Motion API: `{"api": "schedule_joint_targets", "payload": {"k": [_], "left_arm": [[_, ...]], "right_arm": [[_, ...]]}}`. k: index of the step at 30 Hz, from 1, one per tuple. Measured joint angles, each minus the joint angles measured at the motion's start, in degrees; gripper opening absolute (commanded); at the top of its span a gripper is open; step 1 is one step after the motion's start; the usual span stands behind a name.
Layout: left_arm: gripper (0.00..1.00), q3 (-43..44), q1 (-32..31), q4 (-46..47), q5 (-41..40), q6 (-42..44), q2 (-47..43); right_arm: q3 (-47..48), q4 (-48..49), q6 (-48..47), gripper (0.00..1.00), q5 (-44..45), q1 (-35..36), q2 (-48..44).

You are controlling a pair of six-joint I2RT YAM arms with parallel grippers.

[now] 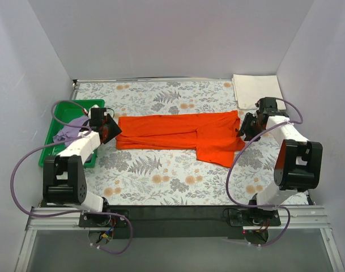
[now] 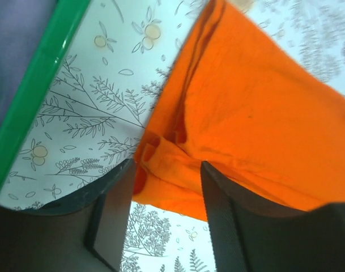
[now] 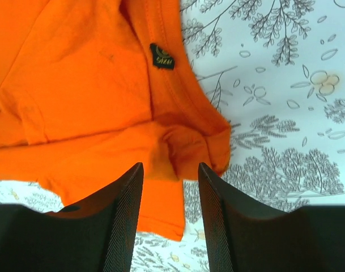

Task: Fold and stack the t-shirts
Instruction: Fold the tshirt

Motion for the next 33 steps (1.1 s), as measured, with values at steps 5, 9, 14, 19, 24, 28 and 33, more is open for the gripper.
{"api": "schedule_joint_targets", "payload": {"k": [5, 9, 14, 19, 24, 28, 33], "left_arm": [[0.59, 0.33, -1.31, -1.95, -0.26, 0.98, -7.30], [0.60, 0.13, -5.40, -4.66, -0.37, 1.18, -13.73], [0.62, -3.76, -12.50, -7.34, 0.31, 0.20, -21.27], [0.63, -4.98, -20.28, -8.44, 2.80, -4.04, -21.31], [0.63, -4.44, -30.01, -6.56, 4.11, -7.50, -15.06], [0.63, -1.05, -36.54, -4.35, 4.55, -9.64, -7.21], [0.62, 5.31, -41.75, -1.77, 4.87, -10.93, 2.43]], "right_arm": [[-5.31, 0.87, -0.33, 0.43, 0.09, 1.40, -9.70], [-12.61, 1.68, 0.33, 0.43, 0.57, 5.33, -17.42], [-21.94, 1.64, 2.16, 0.44, 1.25, 10.67, -22.14], [-26.29, 2.51, 3.98, 0.43, 2.64, 11.28, -22.69], [-26.69, 4.57, 5.14, 0.43, 3.54, 11.50, -22.40], [-26.82, 6.49, 5.84, 0.39, 3.65, 12.28, -20.04], [-26.99, 7.69, 6.38, 0.23, 3.45, 12.83, -18.99]]}}
